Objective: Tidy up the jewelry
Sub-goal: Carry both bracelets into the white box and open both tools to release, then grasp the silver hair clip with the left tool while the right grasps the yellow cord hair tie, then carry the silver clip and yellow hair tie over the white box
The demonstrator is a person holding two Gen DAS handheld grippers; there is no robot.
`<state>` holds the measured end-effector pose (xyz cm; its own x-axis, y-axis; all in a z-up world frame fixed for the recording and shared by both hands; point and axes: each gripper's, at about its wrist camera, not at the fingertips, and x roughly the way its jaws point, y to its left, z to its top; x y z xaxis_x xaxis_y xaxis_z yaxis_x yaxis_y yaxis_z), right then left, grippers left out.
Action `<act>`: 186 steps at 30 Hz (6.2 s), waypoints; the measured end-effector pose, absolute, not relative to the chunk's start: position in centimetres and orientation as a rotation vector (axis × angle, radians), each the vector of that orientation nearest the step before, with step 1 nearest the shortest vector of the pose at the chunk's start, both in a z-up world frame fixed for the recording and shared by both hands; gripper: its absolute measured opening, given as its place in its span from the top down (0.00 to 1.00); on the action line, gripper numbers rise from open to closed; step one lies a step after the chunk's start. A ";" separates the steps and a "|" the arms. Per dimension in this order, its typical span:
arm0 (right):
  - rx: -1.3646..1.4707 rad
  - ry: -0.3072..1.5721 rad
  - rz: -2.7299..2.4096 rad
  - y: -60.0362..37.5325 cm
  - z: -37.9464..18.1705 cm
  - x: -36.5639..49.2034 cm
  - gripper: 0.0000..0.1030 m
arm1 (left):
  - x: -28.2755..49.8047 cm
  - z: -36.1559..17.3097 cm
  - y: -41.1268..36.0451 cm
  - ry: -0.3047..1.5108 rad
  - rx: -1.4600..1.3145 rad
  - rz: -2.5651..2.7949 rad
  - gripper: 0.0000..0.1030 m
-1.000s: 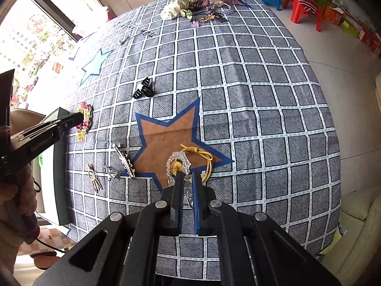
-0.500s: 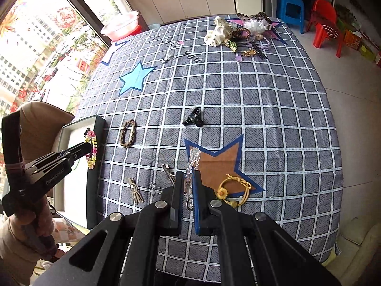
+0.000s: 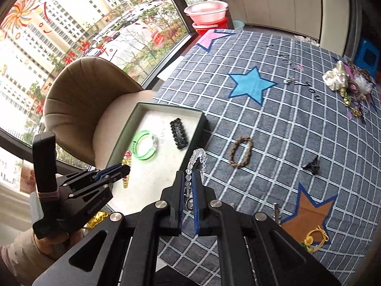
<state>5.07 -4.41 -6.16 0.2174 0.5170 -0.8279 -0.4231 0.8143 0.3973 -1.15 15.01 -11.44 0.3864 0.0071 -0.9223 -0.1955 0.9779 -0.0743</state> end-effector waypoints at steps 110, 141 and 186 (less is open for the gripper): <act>0.360 1.415 -0.110 -30.6 -17.9 -0.7 0.00 | 6.3 -17.3 -7.7 1.343 0.187 -0.211 0.00; 0.004 1.333 -0.010 -24.6 -22.9 1.3 0.50 | 5.1 -20.1 -17.7 1.421 0.217 -0.312 0.66; 0.247 1.270 0.098 -24.7 -14.0 2.9 0.96 | 3.8 -12.5 -3.1 1.267 -0.074 -0.291 0.83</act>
<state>2.91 -24.72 -14.01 0.2964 0.2089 -0.9319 0.0634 0.9693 0.2375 3.85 -3.12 -12.55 0.2683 -0.2560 -0.9287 0.1744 0.9610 -0.2146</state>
